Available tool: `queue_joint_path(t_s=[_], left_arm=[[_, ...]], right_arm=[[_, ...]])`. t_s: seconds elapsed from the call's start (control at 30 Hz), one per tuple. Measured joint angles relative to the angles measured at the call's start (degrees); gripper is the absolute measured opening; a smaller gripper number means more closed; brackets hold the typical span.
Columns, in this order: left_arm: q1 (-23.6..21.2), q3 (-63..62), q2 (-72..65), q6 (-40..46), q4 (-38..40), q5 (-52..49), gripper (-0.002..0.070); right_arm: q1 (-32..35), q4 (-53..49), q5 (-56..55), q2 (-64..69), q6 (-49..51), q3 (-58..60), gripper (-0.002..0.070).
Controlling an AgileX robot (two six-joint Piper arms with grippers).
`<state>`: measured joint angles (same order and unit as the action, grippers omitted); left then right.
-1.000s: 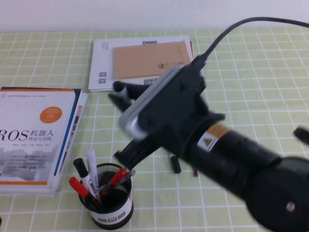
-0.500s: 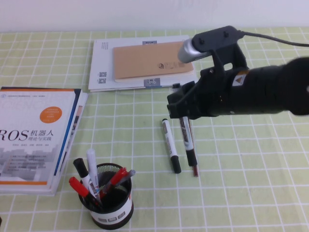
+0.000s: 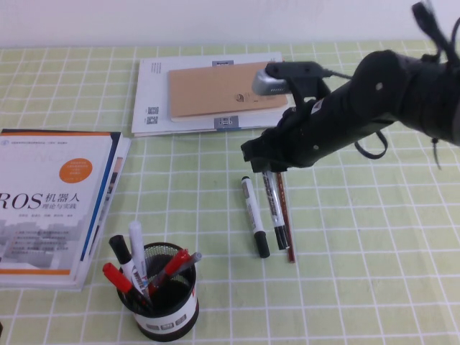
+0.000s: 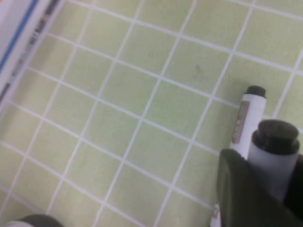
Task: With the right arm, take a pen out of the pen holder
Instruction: 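Take a marker out of the pen holder and lay it on the table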
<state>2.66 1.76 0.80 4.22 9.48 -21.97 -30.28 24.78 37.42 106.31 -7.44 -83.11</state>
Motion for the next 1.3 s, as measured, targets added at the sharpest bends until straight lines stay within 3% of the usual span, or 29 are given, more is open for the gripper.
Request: queue_joint_path(t_s=[0.43, 1.1, 1.3], left_arm=[[0.0, 0.0, 0.0, 0.0, 0.0, 0.0, -0.0008], [0.0, 0.0, 0.0, 0.0, 0.0, 0.0, -0.0008], [0.0, 0.0, 0.0, 0.0, 0.0, 0.0, -0.0008]], right_arm=[[0.54, 1.04, 3.5, 12.86, 1.59, -9.86, 0.0107], [1.78, 1.79, 1.86, 16.56, 3.14, -10.59, 0.0106], [1.97, 1.79, 1.39, 16.82, 4.24, -10.59, 0.0204]])
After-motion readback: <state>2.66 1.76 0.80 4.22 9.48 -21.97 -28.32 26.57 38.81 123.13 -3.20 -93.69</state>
